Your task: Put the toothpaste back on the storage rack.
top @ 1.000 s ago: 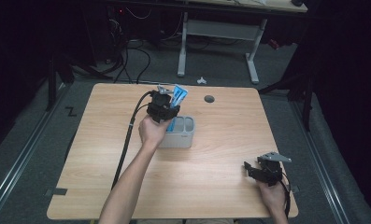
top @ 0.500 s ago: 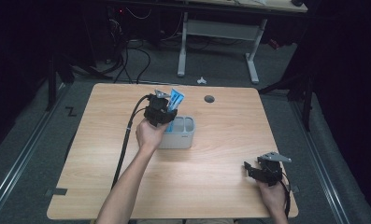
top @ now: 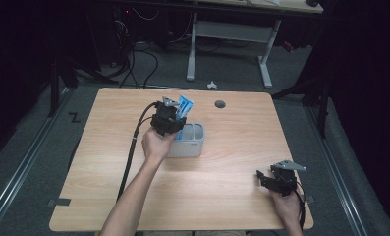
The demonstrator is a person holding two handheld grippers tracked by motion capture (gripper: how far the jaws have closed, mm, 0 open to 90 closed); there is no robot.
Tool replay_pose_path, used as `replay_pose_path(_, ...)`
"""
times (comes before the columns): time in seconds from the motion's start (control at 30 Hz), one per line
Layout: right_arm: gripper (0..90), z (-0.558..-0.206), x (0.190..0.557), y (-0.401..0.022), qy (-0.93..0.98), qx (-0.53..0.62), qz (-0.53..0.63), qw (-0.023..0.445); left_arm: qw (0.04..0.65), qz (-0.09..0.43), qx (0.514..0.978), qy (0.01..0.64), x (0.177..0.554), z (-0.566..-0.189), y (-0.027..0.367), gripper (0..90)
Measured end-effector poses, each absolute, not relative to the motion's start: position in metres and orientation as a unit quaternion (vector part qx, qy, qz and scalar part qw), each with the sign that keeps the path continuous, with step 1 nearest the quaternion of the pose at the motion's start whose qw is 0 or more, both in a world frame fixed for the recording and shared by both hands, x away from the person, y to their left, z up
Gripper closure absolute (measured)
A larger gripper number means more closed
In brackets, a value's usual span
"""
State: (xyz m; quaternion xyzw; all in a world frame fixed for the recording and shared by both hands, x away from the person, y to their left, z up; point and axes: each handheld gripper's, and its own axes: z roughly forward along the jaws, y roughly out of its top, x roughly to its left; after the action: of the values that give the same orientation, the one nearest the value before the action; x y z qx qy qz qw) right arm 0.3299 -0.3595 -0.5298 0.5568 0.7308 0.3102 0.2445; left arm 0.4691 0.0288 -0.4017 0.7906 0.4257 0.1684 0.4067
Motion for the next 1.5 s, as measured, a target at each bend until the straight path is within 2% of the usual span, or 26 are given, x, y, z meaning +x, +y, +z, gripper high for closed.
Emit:
replay_pose_path(1.1,35.6,-0.530,0.330,-0.360,0.731,0.557,0.310,0.245,0.375,0.171,0.811,0.416,0.469,-0.421,0.022,66.8)
replay_pose_path(1.5,35.6,-0.530,0.330,-0.360,0.731,0.557,0.310,0.244,0.397,0.175,0.799,0.416,0.465,-0.416,0.030,57.1)
